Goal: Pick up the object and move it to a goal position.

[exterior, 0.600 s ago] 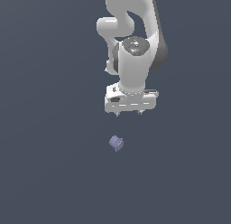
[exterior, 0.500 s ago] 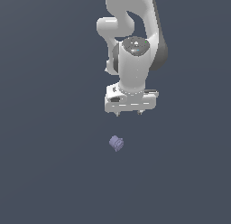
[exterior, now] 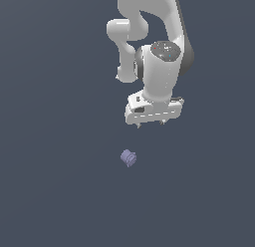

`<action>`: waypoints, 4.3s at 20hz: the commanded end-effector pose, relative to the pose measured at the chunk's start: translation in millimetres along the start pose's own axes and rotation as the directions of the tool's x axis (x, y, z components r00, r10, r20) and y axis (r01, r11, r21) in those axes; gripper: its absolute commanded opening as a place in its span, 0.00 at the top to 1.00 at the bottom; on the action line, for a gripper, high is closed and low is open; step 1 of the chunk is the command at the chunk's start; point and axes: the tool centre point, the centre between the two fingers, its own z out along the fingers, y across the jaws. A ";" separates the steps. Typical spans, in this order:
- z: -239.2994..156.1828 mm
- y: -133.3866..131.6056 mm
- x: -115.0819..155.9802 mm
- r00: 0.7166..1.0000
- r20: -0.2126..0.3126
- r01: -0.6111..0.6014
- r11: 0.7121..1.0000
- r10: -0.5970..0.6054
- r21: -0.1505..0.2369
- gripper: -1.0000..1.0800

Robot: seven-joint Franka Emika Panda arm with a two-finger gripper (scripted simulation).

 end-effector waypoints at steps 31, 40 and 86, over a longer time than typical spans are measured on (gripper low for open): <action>78.5 78.9 53.8 0.770 0.000 -0.638 0.770 0.638 -0.008 0.04; 96.6 96.5 61.9 0.672 -0.009 -0.741 0.672 0.741 -0.015 0.04; 125.7 103.4 49.6 0.656 -0.011 -0.754 0.656 0.754 -0.016 1.00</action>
